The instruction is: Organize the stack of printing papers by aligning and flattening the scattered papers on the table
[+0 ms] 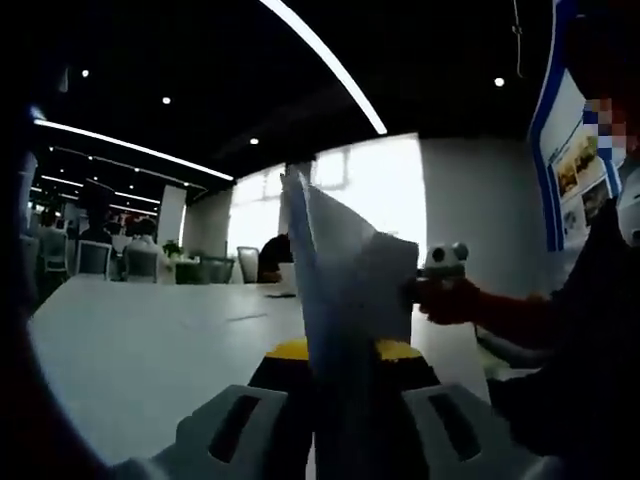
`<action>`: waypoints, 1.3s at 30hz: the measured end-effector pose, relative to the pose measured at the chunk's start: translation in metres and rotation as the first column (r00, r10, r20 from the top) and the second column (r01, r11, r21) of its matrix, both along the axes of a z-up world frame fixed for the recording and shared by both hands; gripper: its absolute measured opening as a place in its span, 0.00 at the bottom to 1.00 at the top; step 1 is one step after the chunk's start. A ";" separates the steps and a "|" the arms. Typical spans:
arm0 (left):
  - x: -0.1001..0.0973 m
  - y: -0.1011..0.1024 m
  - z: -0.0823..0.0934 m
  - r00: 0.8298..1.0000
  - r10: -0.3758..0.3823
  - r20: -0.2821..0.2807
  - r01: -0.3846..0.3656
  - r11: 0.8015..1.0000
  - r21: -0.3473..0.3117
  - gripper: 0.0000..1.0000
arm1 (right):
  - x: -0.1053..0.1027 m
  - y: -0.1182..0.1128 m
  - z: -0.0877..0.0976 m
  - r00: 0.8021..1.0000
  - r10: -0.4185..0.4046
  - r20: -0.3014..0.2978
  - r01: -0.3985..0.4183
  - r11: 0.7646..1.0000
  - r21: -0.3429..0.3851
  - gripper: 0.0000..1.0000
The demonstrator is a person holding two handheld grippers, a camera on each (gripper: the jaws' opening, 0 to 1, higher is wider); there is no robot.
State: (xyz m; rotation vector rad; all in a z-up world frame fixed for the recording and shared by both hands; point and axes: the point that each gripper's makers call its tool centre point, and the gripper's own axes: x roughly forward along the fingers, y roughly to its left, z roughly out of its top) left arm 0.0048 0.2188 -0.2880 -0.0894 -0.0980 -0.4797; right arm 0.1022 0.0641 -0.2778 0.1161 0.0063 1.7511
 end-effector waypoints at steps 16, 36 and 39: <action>-0.006 -0.012 0.015 0.998 -0.052 0.035 0.052 0.998 0.028 0.05 | -0.002 -0.003 0.005 0.999 0.030 0.029 -0.029 0.999 -0.020 0.00; -0.012 -0.043 0.086 0.981 -0.125 -0.148 0.165 0.939 0.302 0.05 | 0.007 -0.016 0.034 0.968 0.059 0.246 -0.002 0.974 -0.226 0.28; -0.011 -0.043 0.094 0.979 -0.123 -0.165 0.171 0.932 0.320 0.05 | 0.005 -0.015 0.042 0.970 0.072 0.230 -0.020 0.975 -0.219 0.29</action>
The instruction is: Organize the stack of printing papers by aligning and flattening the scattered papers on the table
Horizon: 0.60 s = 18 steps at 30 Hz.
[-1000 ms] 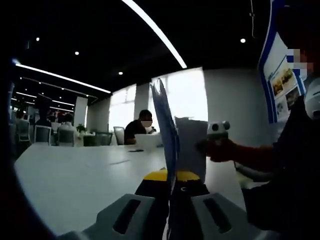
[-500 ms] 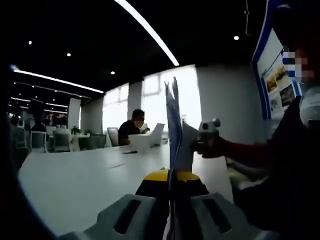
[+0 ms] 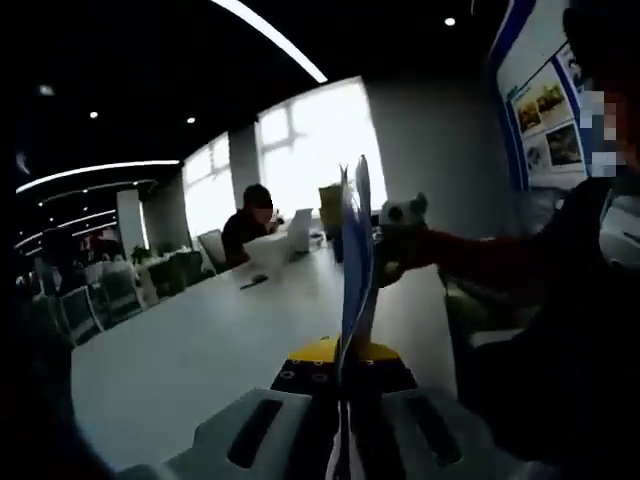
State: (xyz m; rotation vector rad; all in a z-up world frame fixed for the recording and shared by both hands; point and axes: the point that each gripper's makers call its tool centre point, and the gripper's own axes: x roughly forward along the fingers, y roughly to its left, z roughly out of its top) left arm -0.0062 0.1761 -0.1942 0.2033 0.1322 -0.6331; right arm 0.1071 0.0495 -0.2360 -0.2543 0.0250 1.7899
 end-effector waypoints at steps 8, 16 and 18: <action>-0.003 -0.004 0.014 0.996 -0.035 -0.084 0.041 0.997 0.070 0.05 | -0.010 0.004 0.008 0.998 0.037 0.058 -0.033 0.997 -0.062 0.33; 0.003 -0.012 0.026 0.987 -0.040 -0.154 0.065 0.985 0.157 0.05 | -0.022 0.014 0.013 0.989 0.096 0.109 -0.077 0.984 -0.161 0.38; 0.004 -0.017 0.027 0.984 -0.043 -0.170 0.074 0.981 0.178 0.05 | -0.027 0.018 0.011 0.987 0.105 0.124 -0.080 0.977 -0.196 0.39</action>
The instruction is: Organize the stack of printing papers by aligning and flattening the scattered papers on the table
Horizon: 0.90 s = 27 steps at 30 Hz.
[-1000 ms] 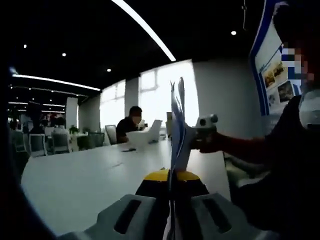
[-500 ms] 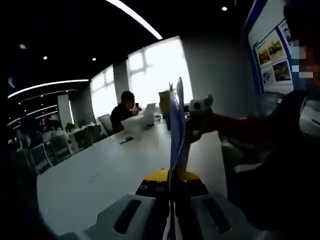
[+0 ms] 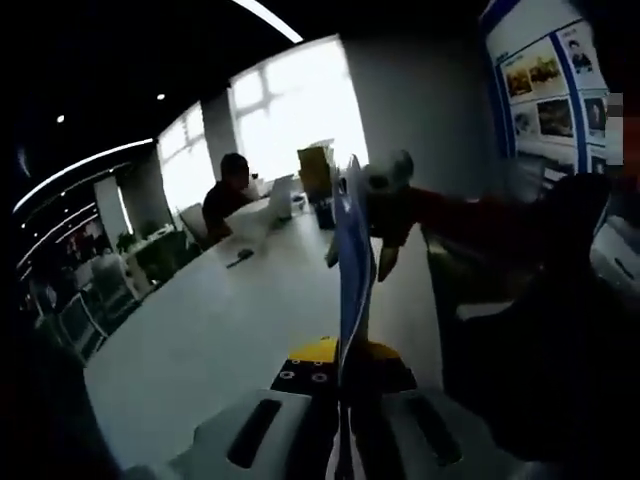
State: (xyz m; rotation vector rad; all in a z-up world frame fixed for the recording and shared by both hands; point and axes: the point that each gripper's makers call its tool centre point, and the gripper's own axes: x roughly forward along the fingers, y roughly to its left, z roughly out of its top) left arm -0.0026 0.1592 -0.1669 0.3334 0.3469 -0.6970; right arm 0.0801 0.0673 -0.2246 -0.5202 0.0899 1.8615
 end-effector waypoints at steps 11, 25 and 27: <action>0.004 -0.022 0.004 0.998 -0.031 -0.064 0.038 0.993 0.109 0.05 | -0.016 0.024 -0.006 0.996 0.060 0.065 -0.053 0.993 -0.103 0.39; 0.008 -0.040 -0.003 0.994 -0.038 -0.103 0.061 0.973 0.224 0.05 | -0.030 0.037 -0.015 0.987 0.131 0.090 -0.115 0.980 -0.163 0.24; 0.007 -0.043 -0.005 0.993 -0.045 -0.109 0.070 0.969 0.239 0.05 | -0.033 0.040 -0.017 0.986 0.141 0.094 -0.125 0.978 -0.165 0.21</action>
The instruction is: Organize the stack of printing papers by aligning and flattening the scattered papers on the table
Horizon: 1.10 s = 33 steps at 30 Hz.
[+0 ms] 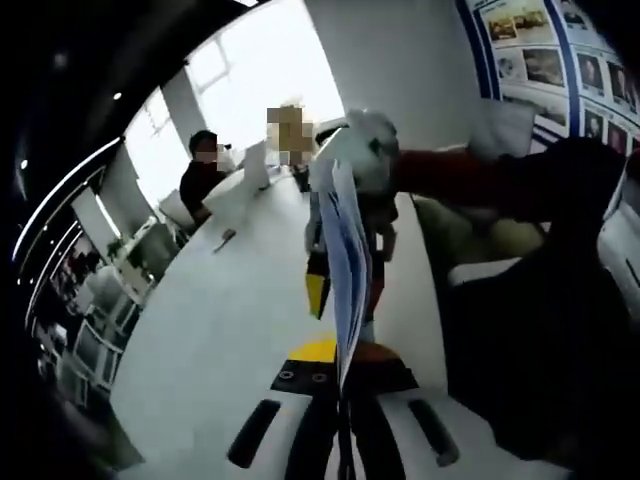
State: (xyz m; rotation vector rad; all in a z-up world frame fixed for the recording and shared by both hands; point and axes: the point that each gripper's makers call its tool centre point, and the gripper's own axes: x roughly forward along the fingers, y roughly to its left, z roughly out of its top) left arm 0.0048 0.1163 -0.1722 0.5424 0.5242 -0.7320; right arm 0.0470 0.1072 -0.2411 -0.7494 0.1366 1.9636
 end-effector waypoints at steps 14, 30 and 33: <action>0.007 0.003 0.017 0.996 0.000 0.095 -0.001 1.000 0.007 0.06 | -0.002 0.001 0.006 0.999 0.008 -0.045 -0.006 0.999 0.044 0.00; 0.008 0.037 0.075 0.921 0.092 0.379 0.007 0.967 -0.253 0.50 | -0.005 -0.001 0.021 0.994 -0.005 -0.109 0.017 0.994 0.112 0.00; 0.005 0.047 0.080 0.916 0.119 0.383 0.008 0.949 -0.315 0.50 | -0.004 -0.001 0.022 0.993 -0.010 -0.122 0.025 0.992 0.122 0.00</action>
